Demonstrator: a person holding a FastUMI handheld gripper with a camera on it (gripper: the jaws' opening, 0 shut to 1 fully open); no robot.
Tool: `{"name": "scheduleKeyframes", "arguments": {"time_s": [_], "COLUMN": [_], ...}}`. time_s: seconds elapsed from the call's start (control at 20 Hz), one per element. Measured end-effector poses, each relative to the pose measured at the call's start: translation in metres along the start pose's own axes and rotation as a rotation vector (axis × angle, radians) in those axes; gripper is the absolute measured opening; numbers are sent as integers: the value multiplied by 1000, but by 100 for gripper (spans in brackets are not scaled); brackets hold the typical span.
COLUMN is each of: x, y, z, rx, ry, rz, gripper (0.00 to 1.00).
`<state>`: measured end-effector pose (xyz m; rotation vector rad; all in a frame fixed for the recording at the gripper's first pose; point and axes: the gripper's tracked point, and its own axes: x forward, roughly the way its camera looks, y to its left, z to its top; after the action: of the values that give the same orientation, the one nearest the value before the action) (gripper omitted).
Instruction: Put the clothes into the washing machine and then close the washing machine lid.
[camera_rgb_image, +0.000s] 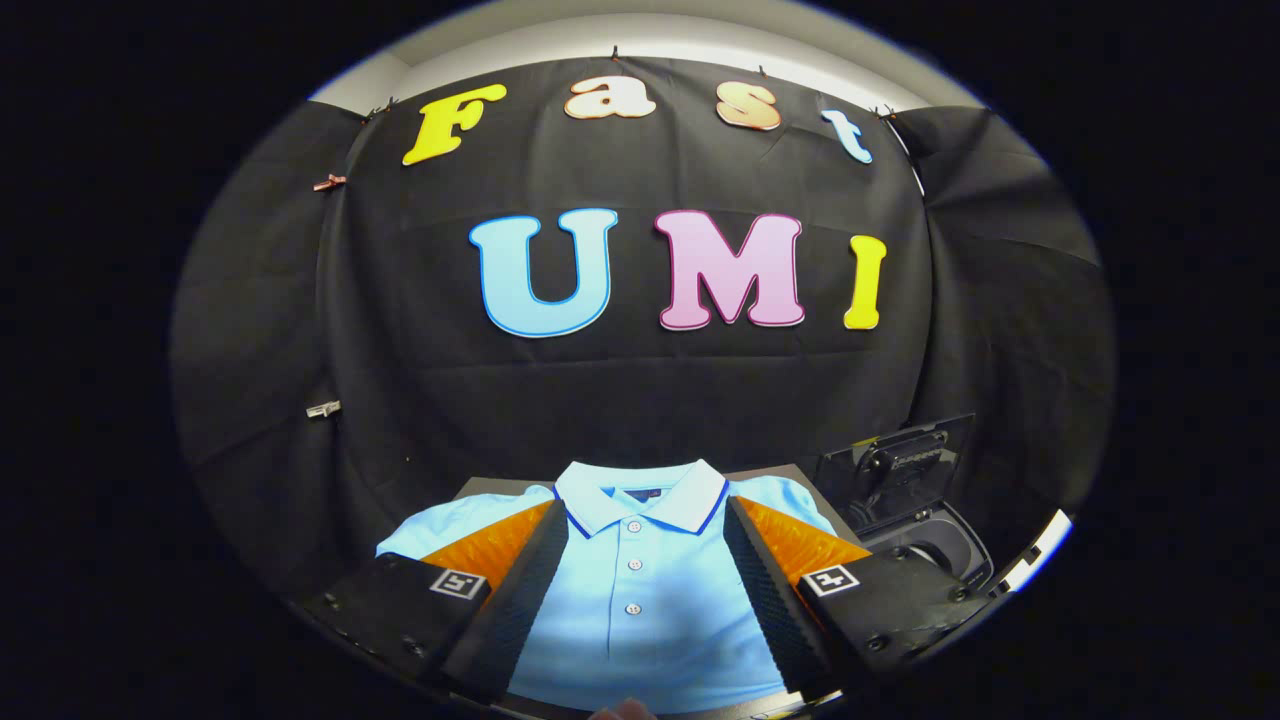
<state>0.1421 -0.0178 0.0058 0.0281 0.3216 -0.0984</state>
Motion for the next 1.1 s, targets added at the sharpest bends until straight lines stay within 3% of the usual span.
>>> {"name": "scheduleKeyframes", "arguments": {"time_s": [0.55,1.1], "x": [46,54], "y": [2,-5], "z": [-83,-85], "rx": [-59,-53], "ry": [506,826], "rz": [-3,-40], "gripper": [100,99]}}
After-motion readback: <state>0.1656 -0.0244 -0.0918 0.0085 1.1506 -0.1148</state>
